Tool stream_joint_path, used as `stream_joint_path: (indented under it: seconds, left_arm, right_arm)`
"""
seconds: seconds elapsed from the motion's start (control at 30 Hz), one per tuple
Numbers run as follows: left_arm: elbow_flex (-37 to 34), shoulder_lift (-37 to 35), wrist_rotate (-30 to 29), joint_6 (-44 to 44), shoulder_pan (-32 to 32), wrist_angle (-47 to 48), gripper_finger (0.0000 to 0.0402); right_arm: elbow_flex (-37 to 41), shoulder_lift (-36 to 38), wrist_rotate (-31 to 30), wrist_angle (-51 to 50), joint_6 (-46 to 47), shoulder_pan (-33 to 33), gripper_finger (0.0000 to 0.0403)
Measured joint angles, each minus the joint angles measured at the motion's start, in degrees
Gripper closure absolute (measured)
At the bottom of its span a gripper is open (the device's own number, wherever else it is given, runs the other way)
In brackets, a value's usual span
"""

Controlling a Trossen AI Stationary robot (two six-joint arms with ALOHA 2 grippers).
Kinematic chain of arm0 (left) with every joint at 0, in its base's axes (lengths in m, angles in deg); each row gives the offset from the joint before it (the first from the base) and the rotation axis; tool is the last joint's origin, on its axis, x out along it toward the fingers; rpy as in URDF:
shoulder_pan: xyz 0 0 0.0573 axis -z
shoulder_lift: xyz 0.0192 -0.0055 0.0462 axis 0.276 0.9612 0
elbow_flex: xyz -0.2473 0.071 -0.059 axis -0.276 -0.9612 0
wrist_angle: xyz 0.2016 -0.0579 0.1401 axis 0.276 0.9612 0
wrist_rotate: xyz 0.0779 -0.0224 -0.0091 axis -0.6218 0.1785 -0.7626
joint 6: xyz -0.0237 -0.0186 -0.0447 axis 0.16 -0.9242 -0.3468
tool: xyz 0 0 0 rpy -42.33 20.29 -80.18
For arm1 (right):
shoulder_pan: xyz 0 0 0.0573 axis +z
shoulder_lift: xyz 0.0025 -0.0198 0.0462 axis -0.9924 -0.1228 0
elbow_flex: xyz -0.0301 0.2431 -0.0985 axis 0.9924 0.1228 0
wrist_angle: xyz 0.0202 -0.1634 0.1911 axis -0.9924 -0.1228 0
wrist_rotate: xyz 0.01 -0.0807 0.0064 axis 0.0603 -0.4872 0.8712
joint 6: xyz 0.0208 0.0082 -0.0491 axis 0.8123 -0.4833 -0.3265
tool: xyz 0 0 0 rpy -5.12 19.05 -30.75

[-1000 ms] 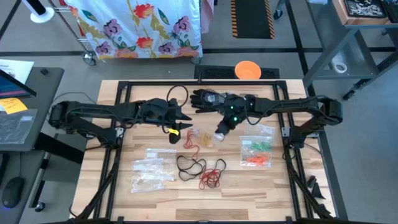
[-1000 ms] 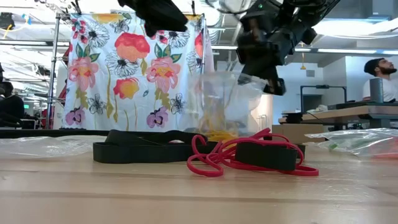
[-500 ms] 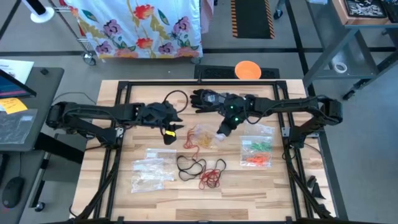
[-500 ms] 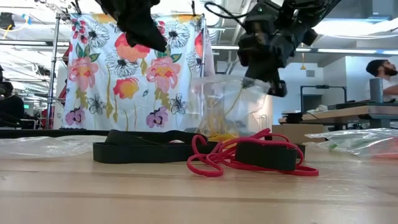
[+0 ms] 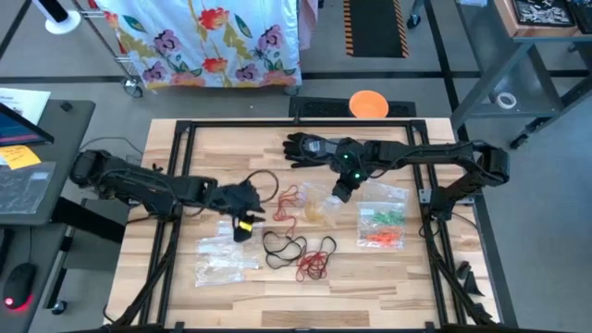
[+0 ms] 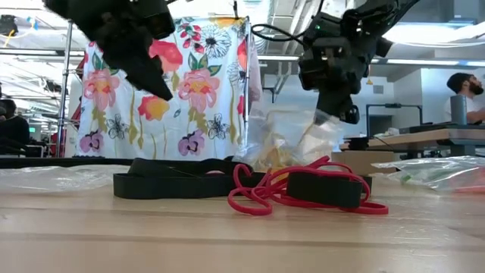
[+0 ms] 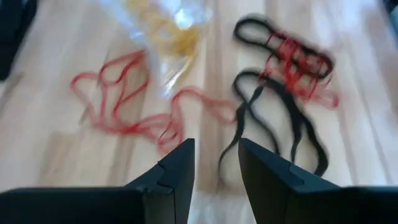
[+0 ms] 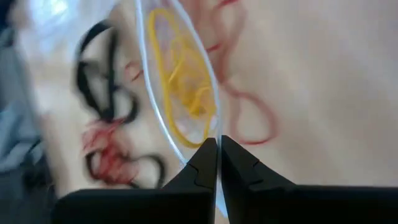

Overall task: Sort rubber bands
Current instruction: Put the yellow rubber band into the transparent zip bag, then close the transparent zip bag containing the yellow rubber bands

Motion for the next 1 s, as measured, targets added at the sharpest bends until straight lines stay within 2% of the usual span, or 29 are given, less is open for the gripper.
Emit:
stream_joint_path:
  seconds: [0.13,0.2,0.3,0.37,0.5,0.6,0.77,0.9,1.0]
  left_arm:
    - [-7.9,0.0,-4.0,-2.0,4.0,-14.9,0.0281]
    - [-10.9,0.0,-4.8,-2.3,5.1,-21.0,0.0281]
    - [-14.1,0.0,-5.2,-3.3,5.6,-26.5,0.0281]
    - [-15.0,0.0,-5.7,-4.3,5.6,-26.6,0.0281]
    - [-15.8,0.0,-7.6,-5.1,5.6,-26.7,0.0281]
    - [-15.9,0.0,-8.3,-5.9,5.6,-27.0,0.0281]
    - [-15.9,0.0,-8.5,-6.2,5.6,-27.7,0.0281]
    - [-15.9,0.0,-8.5,-6.0,5.6,-28.2,0.0281]
    - [-15.9,0.0,-8.5,-5.6,5.6,-28.6,0.0281]
  right_arm:
    - [0.0,0.0,-5.9,3.3,6.1,-0.2,0.0388]
    - [0.0,0.0,-8.1,7.2,5.4,-0.6,0.0388]
    - [0.0,0.1,-6.2,8.3,4.9,-0.7,0.0388]
    - [0.1,0.8,-3.9,9.7,2.4,0.5,0.0388]
    - [1.1,0.8,-6.3,27.4,-11.2,4.1,0.0388]
    - [1.7,-1.9,-6.3,42.7,-13.5,6.4,0.0388]
    - [1.8,-2.9,4.1,53.5,-10.2,9.1,0.0388]
    - [1.7,-1.2,9.8,52.2,-8.3,9.5,0.0388]
    - [1.7,1.0,10.4,49.7,-7.3,8.9,0.0388]
